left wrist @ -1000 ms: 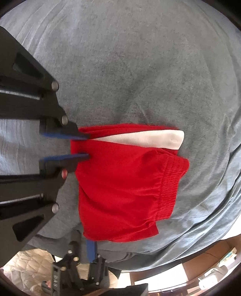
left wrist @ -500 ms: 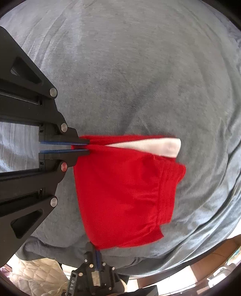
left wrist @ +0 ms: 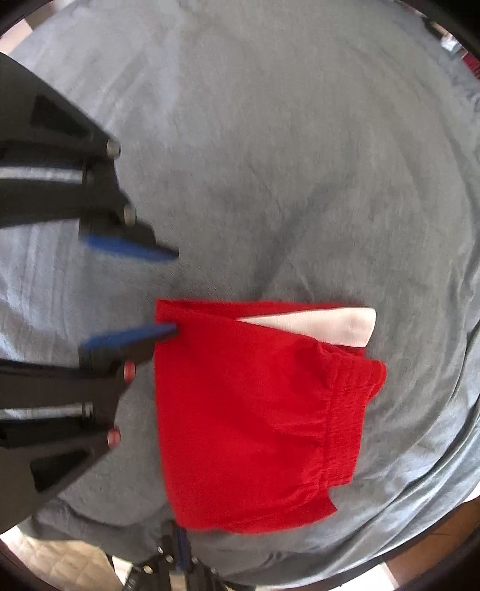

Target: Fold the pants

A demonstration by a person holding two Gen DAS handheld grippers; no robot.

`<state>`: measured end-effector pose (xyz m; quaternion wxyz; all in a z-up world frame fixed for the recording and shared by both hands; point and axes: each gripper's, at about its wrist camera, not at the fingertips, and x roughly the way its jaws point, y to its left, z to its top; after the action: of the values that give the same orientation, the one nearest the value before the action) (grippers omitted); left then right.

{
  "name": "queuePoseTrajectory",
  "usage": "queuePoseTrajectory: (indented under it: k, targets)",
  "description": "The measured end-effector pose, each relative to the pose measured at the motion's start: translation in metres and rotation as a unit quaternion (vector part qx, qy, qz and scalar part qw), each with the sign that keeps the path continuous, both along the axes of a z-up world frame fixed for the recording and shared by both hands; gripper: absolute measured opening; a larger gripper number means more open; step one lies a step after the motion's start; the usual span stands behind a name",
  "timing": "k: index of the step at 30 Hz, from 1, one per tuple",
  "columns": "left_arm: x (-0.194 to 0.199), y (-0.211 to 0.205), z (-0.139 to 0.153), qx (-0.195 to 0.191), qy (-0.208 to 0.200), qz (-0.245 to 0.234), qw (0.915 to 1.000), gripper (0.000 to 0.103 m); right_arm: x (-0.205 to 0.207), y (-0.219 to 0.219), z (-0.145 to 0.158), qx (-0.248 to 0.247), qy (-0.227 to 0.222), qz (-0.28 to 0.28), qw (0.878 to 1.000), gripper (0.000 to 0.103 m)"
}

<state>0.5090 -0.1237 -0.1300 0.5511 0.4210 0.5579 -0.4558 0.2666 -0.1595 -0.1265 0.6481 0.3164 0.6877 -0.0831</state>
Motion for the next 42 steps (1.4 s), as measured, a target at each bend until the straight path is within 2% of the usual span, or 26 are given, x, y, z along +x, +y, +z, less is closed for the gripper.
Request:
queuePoseTrajectory:
  k: [3,5,7,9,11,14,18,23,27,30,34,37,42]
  targets:
    - [-0.010,0.008,0.014,0.000,-0.018,0.020,0.9996,0.041,-0.007,-0.002,0.005,-0.009,0.003,0.007,1.000,0.007]
    - [-0.018,0.012,0.026,-0.011,-0.017,0.047,0.9987,0.042,-0.011,-0.007,0.014,-0.018,-0.009,0.007,1.000,0.015]
    - [-0.025,0.024,0.043,-0.029,-0.023,0.090,0.9953,0.042,-0.013,-0.012,0.026,-0.037,-0.028,0.007,0.999,0.033]
    - [-0.033,0.033,0.060,-0.054,-0.027,0.138,0.9885,0.045,-0.015,-0.020,0.038,-0.059,-0.046,0.007,0.997,0.036]
    - [-0.041,0.042,0.072,-0.073,-0.024,0.181,0.9805,0.048,-0.017,-0.029,0.049,-0.073,-0.066,0.008,0.995,0.043]
    - [-0.056,0.052,0.085,-0.089,-0.034,0.235,0.9672,0.048,-0.017,-0.042,0.064,-0.097,-0.099,0.022,0.990,0.047]
    - [-0.079,0.065,0.092,-0.100,-0.033,0.313,0.9440,0.048,-0.015,-0.052,0.075,-0.130,-0.119,0.056,0.983,0.051]
    - [-0.114,0.062,0.102,-0.089,-0.076,0.340,0.9332,0.048,-0.017,-0.060,0.088,-0.151,-0.131,0.077,0.977,0.051]
    - [-0.140,0.060,0.108,-0.103,-0.073,0.349,0.9285,0.049,-0.020,-0.061,0.100,-0.170,-0.152,0.101,0.968,0.059]
    - [-0.156,0.058,0.109,-0.117,-0.056,0.376,0.9175,0.050,-0.023,-0.064,0.106,-0.175,-0.165,0.114,0.964,0.059]
    - [-0.172,0.059,0.108,-0.132,-0.040,0.424,0.8951,0.057,-0.025,-0.071,0.111,-0.177,-0.182,0.128,0.959,0.059]
    - [-0.181,0.061,0.105,-0.139,-0.040,0.466,0.8729,0.058,-0.026,-0.078,0.112,-0.167,-0.192,0.132,0.958,0.059]
    - [-0.193,0.063,0.093,-0.164,-0.031,0.544,0.8223,0.060,-0.023,-0.091,0.115,-0.153,-0.225,0.148,0.951,0.059]
